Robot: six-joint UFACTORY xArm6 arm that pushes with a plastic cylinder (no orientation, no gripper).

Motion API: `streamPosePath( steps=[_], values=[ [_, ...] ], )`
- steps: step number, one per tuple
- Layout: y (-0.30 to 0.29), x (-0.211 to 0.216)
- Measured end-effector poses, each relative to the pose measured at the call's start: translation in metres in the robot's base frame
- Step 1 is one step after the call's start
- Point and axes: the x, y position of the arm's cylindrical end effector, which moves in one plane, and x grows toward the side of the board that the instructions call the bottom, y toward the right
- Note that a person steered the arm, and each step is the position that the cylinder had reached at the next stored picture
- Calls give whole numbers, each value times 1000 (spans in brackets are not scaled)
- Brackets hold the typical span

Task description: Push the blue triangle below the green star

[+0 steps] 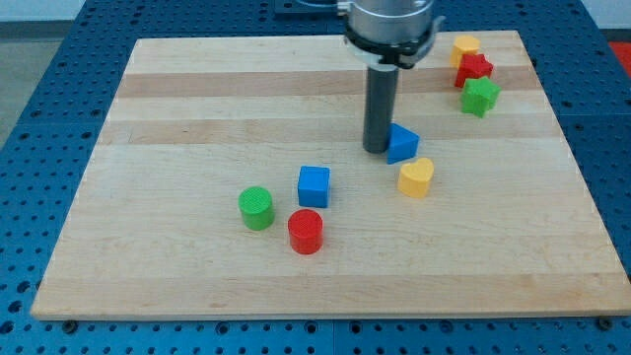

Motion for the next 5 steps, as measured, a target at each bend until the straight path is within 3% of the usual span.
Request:
streamPosePath(
  steps=[3,5],
  values=[
    [85,-1],
    [53,29]
  ],
)
